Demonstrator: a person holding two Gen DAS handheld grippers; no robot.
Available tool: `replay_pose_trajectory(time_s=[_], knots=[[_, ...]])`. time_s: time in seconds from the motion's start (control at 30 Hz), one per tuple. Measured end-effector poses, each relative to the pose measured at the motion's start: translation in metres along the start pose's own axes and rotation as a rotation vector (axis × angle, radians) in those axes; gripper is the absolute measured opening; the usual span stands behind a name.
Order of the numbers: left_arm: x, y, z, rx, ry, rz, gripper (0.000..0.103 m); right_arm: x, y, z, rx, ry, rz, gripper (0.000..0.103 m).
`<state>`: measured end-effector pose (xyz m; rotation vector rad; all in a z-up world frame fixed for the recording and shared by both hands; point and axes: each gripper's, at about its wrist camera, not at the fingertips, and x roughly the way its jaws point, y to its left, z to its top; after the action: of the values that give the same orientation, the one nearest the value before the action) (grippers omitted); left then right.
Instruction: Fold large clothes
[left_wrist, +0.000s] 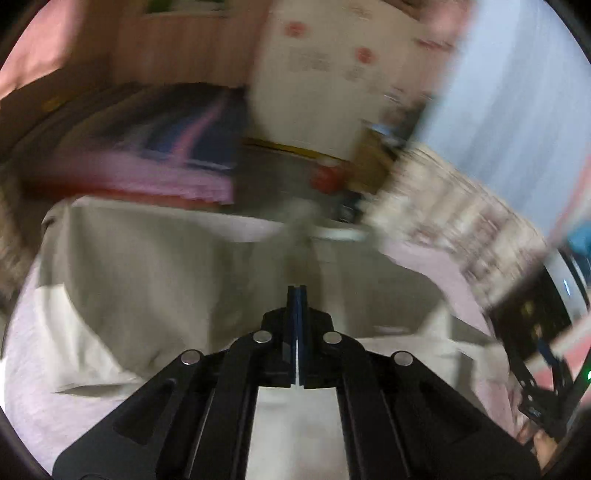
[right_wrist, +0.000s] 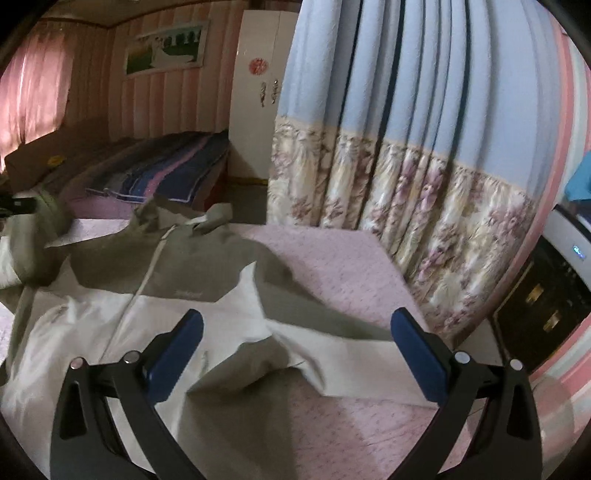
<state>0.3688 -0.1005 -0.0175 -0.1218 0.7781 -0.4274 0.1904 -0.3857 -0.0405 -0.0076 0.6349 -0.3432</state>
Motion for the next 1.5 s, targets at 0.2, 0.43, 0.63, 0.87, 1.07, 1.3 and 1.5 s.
replay_pose_trajectory(time_s=[0.2,0.43,0.63,0.87,1.07,1.3,1.5], knots=[[0.077,-0.091,-0.062,0.251,0.257,-0.043,0.037,0.014,-0.012,-0.014,0.020,0.068,0.010,0.101],[-0.010,0.011,-0.058,0.255,0.037,0.228,0.095,0.025,0.020,0.004,-0.006,0.107,0.172,0.102],[-0.041,0.140,-0.032,0.109,-0.024,0.491,0.096,0.041,0.115,0.051,-0.076,0.122,0.476,0.101],[-0.013,0.238,-0.042,-0.054,0.099,0.475,0.091,0.139,0.218,0.049,0.010,0.320,0.646,0.093],[-0.008,0.238,-0.041,-0.059,0.095,0.438,0.091,0.193,0.248,0.028,0.183,0.490,0.820,0.033],[-0.047,0.202,-0.015,-0.037,-0.031,0.365,0.099,0.076,0.186,0.085,-0.189,0.100,0.500,0.007],[-0.020,0.177,-0.015,0.046,0.016,0.381,0.100,0.089,0.064,0.055,-0.222,0.307,0.117,0.044]])
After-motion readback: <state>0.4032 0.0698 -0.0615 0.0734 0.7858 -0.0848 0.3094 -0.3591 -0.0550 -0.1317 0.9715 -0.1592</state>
